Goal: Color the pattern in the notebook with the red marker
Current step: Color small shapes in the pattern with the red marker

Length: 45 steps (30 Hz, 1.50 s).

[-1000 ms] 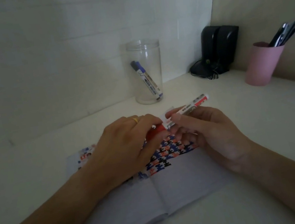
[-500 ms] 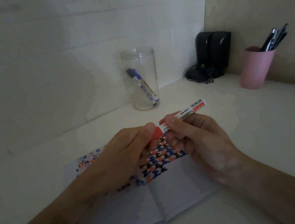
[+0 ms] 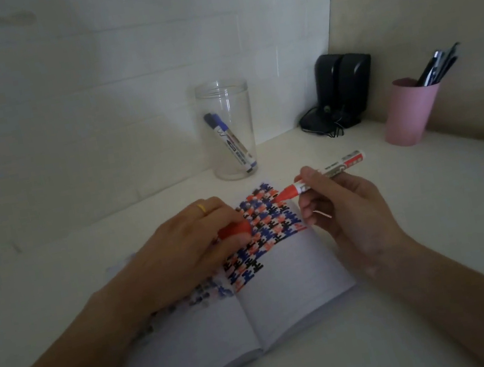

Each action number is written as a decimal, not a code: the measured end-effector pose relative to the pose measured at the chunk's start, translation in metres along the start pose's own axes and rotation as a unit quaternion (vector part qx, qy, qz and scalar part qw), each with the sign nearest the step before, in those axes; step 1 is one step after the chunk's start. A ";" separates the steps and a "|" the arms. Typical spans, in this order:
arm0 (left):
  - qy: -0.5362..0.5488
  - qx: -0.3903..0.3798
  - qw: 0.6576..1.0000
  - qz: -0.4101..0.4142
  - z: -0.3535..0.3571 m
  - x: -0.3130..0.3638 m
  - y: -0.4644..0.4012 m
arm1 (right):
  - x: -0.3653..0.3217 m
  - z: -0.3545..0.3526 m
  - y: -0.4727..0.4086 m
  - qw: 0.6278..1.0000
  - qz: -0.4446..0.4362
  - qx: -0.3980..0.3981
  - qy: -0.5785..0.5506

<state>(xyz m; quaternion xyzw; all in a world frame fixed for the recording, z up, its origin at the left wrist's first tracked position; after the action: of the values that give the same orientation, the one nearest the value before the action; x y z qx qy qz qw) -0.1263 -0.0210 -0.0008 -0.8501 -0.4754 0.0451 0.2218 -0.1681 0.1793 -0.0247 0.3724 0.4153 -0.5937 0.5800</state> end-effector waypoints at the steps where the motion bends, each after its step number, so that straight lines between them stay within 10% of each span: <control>1: 0.002 -0.016 1.000 0.009 0.005 0.002 0.000 | -0.002 -0.001 0.000 1.000 -0.003 0.001 0.000; 23: 0.094 -0.038 0.995 0.009 0.023 -0.018 0.001 | 0.008 0.010 0.031 0.951 -0.070 -0.122 0.274; 45: 0.098 -0.038 0.994 0.007 0.022 -0.016 0.002 | 0.008 0.008 0.033 0.937 -0.081 -0.117 0.318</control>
<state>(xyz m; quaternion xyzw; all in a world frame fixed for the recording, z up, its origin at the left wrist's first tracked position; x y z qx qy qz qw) -0.1402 -0.0279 -0.0234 -0.8613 -0.4472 -0.0551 0.2347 -0.1357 0.1691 -0.0310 0.4362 0.6734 -0.4368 0.4068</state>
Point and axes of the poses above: each hand's wrist, its own y-axis away from the middle knuckle, its own z-axis out of the palm, x = y × z, the point moved 7 cm from there along -y, towards the middle knuckle, and after that the axes turned 3 degrees about x, right-handed, at the moved point
